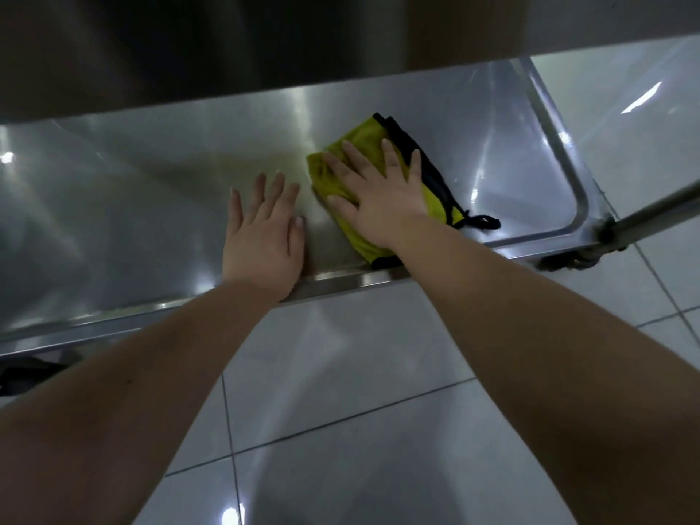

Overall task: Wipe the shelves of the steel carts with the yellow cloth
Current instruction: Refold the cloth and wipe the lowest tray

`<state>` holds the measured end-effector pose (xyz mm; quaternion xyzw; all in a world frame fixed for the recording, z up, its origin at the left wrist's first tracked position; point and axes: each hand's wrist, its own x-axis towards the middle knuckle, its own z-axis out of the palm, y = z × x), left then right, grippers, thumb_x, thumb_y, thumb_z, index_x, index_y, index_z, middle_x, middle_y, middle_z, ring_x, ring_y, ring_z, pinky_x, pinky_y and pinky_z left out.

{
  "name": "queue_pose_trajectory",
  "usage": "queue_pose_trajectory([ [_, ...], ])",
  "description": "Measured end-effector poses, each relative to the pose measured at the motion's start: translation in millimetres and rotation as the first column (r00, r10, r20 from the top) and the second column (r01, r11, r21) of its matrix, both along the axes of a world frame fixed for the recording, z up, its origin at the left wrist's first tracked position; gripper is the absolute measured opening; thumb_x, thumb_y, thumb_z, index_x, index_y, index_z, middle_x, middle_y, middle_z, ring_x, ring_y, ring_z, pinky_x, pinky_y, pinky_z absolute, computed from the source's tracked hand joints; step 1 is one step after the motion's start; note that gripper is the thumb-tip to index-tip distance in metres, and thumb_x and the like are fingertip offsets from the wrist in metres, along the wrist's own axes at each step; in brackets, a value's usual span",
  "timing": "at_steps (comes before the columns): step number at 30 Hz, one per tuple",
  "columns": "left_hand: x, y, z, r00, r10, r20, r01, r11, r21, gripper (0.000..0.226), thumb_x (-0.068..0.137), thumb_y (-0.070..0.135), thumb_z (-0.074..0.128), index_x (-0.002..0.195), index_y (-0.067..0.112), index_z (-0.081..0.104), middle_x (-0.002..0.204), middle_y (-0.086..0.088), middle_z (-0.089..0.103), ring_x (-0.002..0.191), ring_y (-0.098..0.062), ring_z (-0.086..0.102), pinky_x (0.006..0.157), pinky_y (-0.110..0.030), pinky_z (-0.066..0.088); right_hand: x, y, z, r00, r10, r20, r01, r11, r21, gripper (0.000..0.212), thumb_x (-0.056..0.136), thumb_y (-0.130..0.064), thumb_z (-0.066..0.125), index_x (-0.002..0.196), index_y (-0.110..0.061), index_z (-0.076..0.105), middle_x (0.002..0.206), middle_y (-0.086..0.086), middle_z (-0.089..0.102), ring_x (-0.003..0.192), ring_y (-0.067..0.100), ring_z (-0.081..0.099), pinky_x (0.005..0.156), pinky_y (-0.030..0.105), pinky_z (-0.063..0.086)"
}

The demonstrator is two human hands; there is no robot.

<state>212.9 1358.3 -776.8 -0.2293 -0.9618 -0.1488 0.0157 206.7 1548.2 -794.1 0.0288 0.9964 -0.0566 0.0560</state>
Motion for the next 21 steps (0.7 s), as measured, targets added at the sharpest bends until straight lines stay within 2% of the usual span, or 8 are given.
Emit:
queue_pose_trajectory([
  [2, 1, -21, -2, 1.0, -0.01, -0.006, 0.009, 0.998, -0.065, 0.059, 0.095, 0.031, 0.021, 0.149, 0.012, 0.033, 0.159, -0.008, 0.024, 0.149, -0.027, 0.009, 0.12, -0.046, -0.005, 14, 22, 0, 0.999, -0.051, 0.0, 0.051, 0.999, -0.009, 0.062, 0.094, -0.067, 0.02, 0.15, -0.05, 0.0, 0.162, -0.018, 0.0, 0.149, 0.034, -0.005, 0.113, 0.065, -0.008],
  [4, -2, -33, -4, 1.0, -0.024, -0.015, 0.022, 0.995, -0.095, 0.058, 0.095, 0.031, 0.021, 0.149, 0.013, 0.033, 0.158, -0.009, 0.025, 0.149, -0.027, 0.01, 0.12, -0.048, -0.004, 32, 59, -2, 0.984, -0.178, 0.016, 0.178, 0.984, 0.011, 0.063, 0.094, -0.068, 0.021, 0.151, -0.048, 0.002, 0.162, -0.017, 0.0, 0.149, 0.034, -0.004, 0.114, 0.064, -0.006],
  [7, -7, -45, -5, 0.999, -0.024, -0.034, 0.02, 0.994, -0.112, 0.058, 0.095, 0.031, 0.022, 0.148, 0.011, 0.034, 0.158, -0.01, 0.026, 0.149, -0.028, 0.012, 0.12, -0.05, -0.004, 58, 114, 0, 0.901, -0.426, 0.086, 0.428, 0.904, -0.013, 0.064, 0.092, -0.07, 0.016, 0.15, -0.05, -0.002, 0.162, -0.017, -0.004, 0.148, 0.035, -0.007, 0.113, 0.064, -0.009],
  [11, -7, -47, -9, 0.999, 0.032, -0.017, -0.032, 0.998, -0.051, 0.055, 0.097, 0.029, 0.025, 0.148, 0.011, 0.034, 0.159, -0.009, 0.025, 0.149, -0.027, 0.009, 0.12, -0.049, -0.004, 63, 111, 0, 0.829, -0.539, 0.146, 0.545, 0.838, 0.0, 0.064, 0.092, -0.069, 0.012, 0.149, -0.05, -0.011, 0.161, -0.018, -0.012, 0.147, 0.038, -0.012, 0.109, 0.07, -0.009],
  [15, -8, -51, -10, 0.997, 0.074, -0.004, -0.074, 0.997, -0.012, 0.054, 0.098, 0.027, 0.026, 0.149, 0.012, 0.032, 0.159, -0.008, 0.024, 0.149, -0.027, 0.007, 0.12, -0.047, -0.004, 48, 40, -3, 0.878, -0.469, 0.1, 0.472, 0.882, -0.008, 0.061, 0.095, -0.064, 0.01, 0.149, -0.047, -0.012, 0.16, -0.019, -0.015, 0.146, 0.041, -0.013, 0.106, 0.074, -0.008],
  [21, -9, -58, -18, 0.997, 0.073, 0.038, -0.068, 0.99, -0.123, 0.055, 0.103, 0.031, 0.026, 0.155, 0.019, 0.014, 0.163, -0.003, 0.006, 0.149, -0.024, -0.007, 0.117, -0.05, -0.012, 34, -101, -7, 0.988, -0.143, 0.058, 0.145, 0.989, -0.024, 0.06, 0.097, -0.06, 0.01, 0.147, -0.046, -0.018, 0.158, -0.02, -0.022, 0.143, 0.04, -0.023, 0.101, 0.073, -0.015],
])
